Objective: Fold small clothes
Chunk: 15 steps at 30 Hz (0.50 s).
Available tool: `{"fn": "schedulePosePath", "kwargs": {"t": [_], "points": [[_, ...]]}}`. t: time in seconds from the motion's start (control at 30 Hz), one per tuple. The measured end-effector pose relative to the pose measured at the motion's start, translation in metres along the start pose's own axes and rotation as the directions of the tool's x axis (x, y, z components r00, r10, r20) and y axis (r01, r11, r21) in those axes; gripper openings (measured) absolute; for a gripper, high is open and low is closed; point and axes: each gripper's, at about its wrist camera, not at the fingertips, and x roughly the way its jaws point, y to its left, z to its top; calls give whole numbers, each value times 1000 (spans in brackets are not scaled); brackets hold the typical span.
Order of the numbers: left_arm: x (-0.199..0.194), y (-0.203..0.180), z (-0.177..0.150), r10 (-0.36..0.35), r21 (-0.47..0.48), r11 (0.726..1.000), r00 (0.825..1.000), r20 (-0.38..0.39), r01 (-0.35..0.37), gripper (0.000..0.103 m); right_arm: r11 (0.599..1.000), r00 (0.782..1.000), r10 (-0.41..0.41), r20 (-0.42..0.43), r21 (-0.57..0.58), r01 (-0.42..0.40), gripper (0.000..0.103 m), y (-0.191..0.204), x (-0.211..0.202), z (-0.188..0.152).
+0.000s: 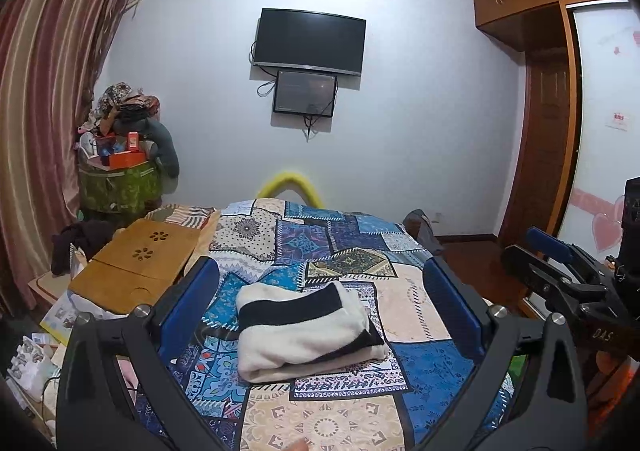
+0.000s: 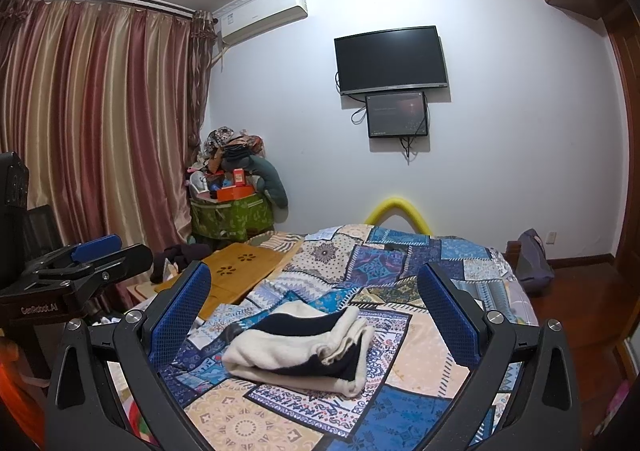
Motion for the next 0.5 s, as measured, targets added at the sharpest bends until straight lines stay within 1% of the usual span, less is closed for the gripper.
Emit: {"fn": "schedulePosePath", "kwargs": {"t": [0.5], "points": [[4,-1,-1,4,1,1000,1000,-14,-4,103,1000,1000,-5,-11,0,5,102,2,3,-2]]}}
